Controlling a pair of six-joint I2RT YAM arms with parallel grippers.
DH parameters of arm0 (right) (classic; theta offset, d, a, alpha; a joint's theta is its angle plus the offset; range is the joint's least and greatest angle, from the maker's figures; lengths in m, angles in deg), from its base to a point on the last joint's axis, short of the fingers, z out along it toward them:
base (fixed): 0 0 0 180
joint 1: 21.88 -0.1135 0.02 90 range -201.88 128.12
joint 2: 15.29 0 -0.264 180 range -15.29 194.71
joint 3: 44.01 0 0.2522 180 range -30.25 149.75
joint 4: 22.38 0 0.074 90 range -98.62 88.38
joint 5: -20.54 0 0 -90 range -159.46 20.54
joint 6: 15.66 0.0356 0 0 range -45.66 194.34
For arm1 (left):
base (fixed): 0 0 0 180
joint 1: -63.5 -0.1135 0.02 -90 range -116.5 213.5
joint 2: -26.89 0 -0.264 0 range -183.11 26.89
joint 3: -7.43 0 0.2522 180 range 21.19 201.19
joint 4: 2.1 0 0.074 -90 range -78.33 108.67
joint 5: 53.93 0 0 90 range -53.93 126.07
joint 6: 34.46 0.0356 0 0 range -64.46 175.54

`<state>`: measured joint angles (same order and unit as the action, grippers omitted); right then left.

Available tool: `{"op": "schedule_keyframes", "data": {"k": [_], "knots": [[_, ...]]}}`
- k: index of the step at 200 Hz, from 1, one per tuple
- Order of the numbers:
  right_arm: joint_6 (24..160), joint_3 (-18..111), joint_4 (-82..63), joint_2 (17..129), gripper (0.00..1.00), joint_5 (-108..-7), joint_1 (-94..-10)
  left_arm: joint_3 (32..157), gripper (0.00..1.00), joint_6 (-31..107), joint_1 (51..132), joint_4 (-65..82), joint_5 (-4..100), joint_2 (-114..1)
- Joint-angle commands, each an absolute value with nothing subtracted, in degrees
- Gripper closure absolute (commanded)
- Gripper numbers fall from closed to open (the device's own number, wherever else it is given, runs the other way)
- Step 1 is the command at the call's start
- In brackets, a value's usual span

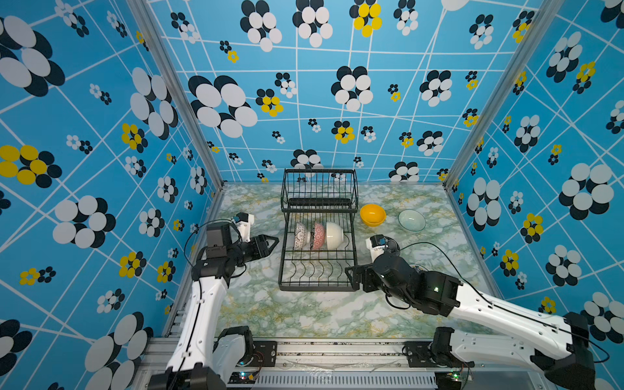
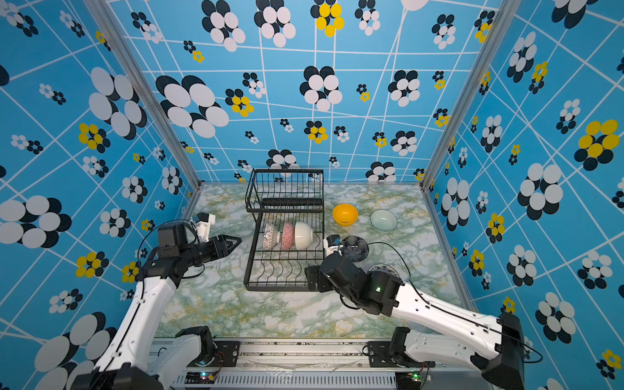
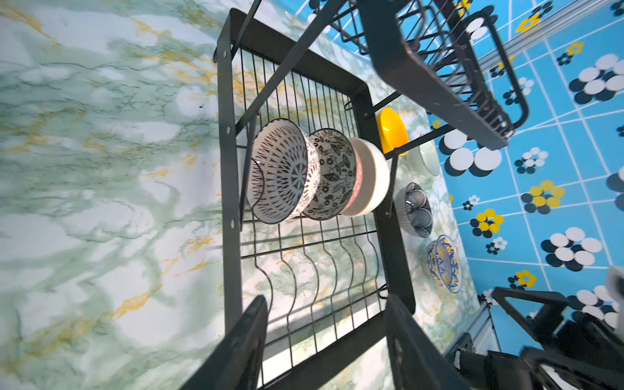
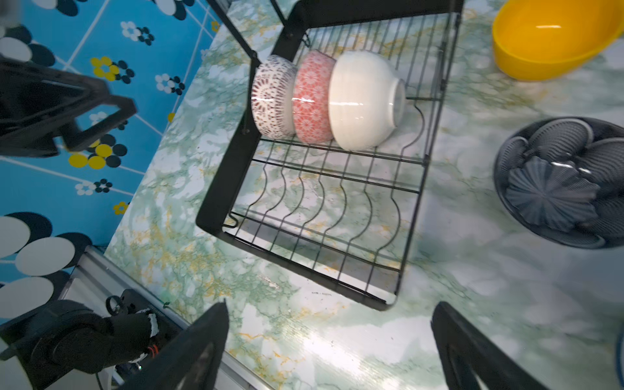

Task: Load bowls into a dish rack
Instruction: Pick up the bowl from the center of the table.

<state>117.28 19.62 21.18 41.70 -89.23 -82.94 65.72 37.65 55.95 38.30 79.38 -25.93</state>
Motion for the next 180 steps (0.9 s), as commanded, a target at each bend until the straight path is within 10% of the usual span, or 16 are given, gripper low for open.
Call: {"op": "schedule_keyframes", "data": {"k": [1,50,180], "knots": [[121.95,15.92,28.27,37.58,0.05,-91.75,-80.74,62.51,0.35,38.61,55.86,42.87,85.67,-22.51],[124.79,11.70,33.47,35.32,0.07,-90.87,-71.80,58.91,0.00,39.68,67.95,38.32,86.60,-13.76],[110.20,13.41,25.65,43.81,0.43,-80.74,-46.58,60.09,0.01,42.99,78.70,42.08,81.42,-10.87]]}}
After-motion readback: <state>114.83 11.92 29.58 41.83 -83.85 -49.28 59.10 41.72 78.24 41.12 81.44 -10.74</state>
